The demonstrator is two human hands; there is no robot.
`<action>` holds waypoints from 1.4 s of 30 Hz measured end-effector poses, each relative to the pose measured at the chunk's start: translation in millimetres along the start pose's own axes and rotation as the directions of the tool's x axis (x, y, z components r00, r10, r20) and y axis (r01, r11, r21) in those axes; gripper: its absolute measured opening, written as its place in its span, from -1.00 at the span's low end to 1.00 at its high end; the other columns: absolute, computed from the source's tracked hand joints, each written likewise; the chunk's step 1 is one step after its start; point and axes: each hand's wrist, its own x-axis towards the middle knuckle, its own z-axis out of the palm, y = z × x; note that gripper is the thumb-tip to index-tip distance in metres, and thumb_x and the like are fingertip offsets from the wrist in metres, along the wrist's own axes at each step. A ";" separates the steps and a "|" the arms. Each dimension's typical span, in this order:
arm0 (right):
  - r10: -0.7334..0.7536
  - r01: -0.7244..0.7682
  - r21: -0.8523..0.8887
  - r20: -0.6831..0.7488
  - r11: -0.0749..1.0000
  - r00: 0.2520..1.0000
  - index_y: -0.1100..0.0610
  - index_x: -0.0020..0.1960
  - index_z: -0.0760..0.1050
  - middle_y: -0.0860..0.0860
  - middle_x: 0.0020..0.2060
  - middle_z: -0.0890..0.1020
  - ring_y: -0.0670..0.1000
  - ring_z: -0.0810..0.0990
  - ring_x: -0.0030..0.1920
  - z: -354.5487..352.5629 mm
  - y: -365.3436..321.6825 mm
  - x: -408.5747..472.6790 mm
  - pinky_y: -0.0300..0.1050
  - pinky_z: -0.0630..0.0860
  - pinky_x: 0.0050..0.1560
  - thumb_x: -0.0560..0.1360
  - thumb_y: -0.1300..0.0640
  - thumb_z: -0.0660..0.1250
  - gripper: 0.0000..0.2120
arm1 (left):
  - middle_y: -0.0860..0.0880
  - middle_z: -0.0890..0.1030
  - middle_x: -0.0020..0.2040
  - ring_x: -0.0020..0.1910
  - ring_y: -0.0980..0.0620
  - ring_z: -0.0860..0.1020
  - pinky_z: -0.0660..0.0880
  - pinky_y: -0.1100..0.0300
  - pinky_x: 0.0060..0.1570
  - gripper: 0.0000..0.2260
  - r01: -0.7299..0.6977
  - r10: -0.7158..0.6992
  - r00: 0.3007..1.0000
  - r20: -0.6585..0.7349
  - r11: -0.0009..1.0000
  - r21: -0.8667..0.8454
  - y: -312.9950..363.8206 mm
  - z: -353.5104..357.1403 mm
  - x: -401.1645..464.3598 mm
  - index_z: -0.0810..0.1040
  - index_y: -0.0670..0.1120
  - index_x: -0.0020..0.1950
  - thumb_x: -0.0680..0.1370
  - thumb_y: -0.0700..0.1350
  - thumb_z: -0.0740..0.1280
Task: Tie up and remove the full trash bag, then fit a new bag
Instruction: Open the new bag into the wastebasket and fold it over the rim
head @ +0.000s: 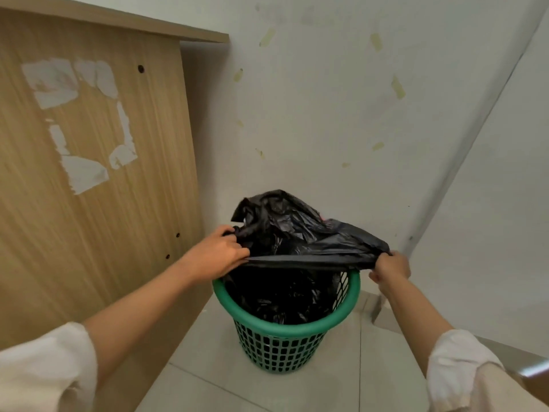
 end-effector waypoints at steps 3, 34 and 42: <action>0.050 -0.041 -0.143 0.059 0.989 0.997 0.16 -0.01 0.40 0.14 -0.09 0.45 0.09 0.38 -0.33 -5.8 19.7 8.4 -0.23 0.31 -0.57 0.48 0.32 0.16 -0.86 | 0.09 0.57 -0.33 -0.25 0.03 0.52 0.25 0.10 0.20 -0.76 -0.176 0.180 0.977 -0.110 0.983 0.050 19.6 -8.7 -23.3 0.61 0.00 -0.01 0.61 -0.05 0.14; -0.541 0.527 -0.166 -0.054 0.834 0.839 0.14 0.30 0.35 0.13 0.27 0.26 0.04 0.43 0.01 -4.0 21.0 -79.6 -0.21 0.36 0.01 0.50 0.29 0.26 -0.62 | 0.14 0.55 0.03 0.03 0.07 0.48 0.34 0.10 0.10 -0.65 0.739 -0.824 0.567 -0.003 0.511 -0.439 83.5 -9.0 -45.7 0.39 0.10 0.35 0.56 -0.05 0.26; -0.688 0.887 -0.358 0.566 0.291 0.455 0.08 0.22 0.38 0.06 0.14 0.46 0.12 0.48 0.15 30.7 19.8 -88.1 -0.01 0.45 0.11 0.58 0.11 0.14 -0.78 | -0.06 0.13 0.55 0.54 -0.15 0.04 0.04 -0.08 0.49 -0.49 0.633 -0.627 0.771 0.112 0.735 -0.242 76.7 12.0 -10.0 0.05 0.02 0.56 0.63 0.04 0.10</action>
